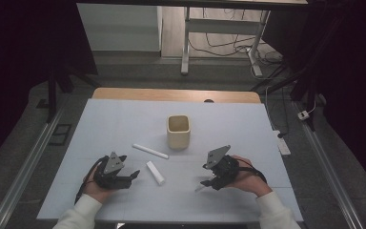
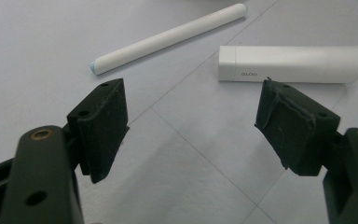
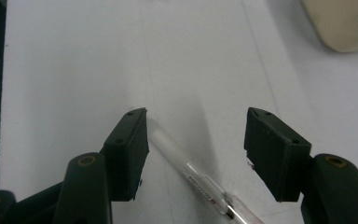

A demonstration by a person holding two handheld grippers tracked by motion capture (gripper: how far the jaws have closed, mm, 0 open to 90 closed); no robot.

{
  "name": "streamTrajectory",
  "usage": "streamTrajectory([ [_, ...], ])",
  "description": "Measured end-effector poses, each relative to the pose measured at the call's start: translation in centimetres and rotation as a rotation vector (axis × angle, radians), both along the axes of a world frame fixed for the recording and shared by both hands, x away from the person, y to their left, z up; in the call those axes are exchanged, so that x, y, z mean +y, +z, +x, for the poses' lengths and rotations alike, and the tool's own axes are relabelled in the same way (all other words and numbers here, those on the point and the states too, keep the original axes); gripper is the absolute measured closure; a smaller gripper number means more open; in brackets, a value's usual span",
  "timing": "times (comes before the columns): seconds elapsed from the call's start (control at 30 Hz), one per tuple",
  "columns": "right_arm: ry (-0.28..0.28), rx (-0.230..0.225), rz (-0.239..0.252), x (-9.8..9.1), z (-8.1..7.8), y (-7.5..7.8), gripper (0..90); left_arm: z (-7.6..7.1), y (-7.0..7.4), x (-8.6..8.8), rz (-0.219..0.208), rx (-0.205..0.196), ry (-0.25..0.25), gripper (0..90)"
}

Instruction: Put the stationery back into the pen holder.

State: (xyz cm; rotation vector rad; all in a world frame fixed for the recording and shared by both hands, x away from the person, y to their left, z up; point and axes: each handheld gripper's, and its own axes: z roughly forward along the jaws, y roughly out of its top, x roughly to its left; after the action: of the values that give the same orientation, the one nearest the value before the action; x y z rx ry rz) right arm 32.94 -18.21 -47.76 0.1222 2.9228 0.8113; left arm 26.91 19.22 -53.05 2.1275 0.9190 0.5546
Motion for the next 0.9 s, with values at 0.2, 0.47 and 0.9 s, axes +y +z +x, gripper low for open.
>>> streamTrajectory([
  [0.2,0.028,0.016,-0.047,0.5,-0.2,-0.7,39.5,0.1,0.0,0.0,0.0,0.0,0.0,25.1],
  [0.47,0.052,0.043,-0.078,0.9,-0.3,-1.5,39.8,0.1,0.0,-0.1,-0.002,0.0,-0.007,25.2],
  [0.9,0.069,0.049,-0.104,1.3,-0.7,-2.1,45.0,0.2,0.0,-0.1,0.001,0.002,-0.015,25.2],
])
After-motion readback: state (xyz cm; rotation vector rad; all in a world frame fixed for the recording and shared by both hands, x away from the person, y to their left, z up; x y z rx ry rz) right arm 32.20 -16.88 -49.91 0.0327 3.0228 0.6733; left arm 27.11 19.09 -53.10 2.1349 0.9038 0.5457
